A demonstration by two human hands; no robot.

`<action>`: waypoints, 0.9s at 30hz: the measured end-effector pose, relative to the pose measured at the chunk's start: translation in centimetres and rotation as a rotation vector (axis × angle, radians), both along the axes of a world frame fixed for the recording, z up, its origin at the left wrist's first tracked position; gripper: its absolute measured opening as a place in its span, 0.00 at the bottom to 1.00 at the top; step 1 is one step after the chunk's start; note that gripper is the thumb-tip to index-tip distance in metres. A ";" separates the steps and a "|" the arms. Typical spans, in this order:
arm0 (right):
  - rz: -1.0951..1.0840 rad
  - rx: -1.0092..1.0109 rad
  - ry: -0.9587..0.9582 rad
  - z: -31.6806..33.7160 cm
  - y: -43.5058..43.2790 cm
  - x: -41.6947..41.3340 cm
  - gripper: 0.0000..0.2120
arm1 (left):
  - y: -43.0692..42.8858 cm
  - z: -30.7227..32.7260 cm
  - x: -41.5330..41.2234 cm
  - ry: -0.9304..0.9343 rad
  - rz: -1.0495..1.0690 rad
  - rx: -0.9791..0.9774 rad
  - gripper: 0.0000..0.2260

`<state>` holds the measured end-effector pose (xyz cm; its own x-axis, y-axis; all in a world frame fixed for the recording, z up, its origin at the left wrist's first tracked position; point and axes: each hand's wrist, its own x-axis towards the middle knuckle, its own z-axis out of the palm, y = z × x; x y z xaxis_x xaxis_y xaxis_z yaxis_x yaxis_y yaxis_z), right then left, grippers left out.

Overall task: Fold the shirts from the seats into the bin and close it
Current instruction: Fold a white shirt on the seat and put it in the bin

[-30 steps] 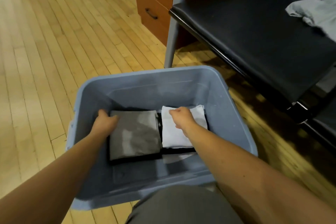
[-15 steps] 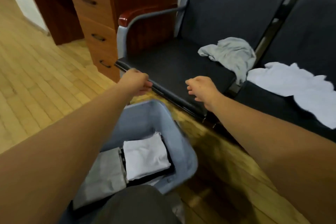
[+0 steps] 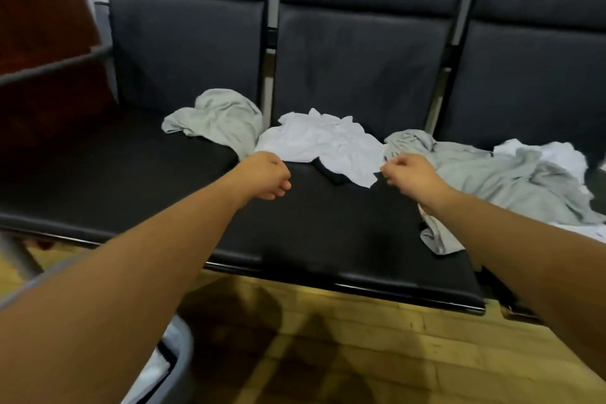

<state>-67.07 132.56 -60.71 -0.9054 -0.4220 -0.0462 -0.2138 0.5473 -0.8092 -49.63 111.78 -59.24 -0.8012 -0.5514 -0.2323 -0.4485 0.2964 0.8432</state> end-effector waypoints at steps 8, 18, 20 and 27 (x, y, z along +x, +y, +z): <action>0.064 0.156 0.110 -5.1 2.9 -5.3 0.07 | 3.3 -4.4 -9.8 -0.071 -0.147 -0.314 0.04; 0.160 0.370 0.363 -10.5 -4.7 -10.5 0.21 | 0.4 -11.0 -18.1 0.053 -0.246 -0.551 0.26; 0.128 0.367 0.421 -10.9 -5.5 -11.3 0.14 | -0.4 -11.9 -19.2 0.026 -0.222 -0.547 0.27; 0.098 0.129 0.324 -9.0 -5.7 -11.5 0.07 | -0.7 -12.0 -19.2 0.053 -0.218 -0.486 0.31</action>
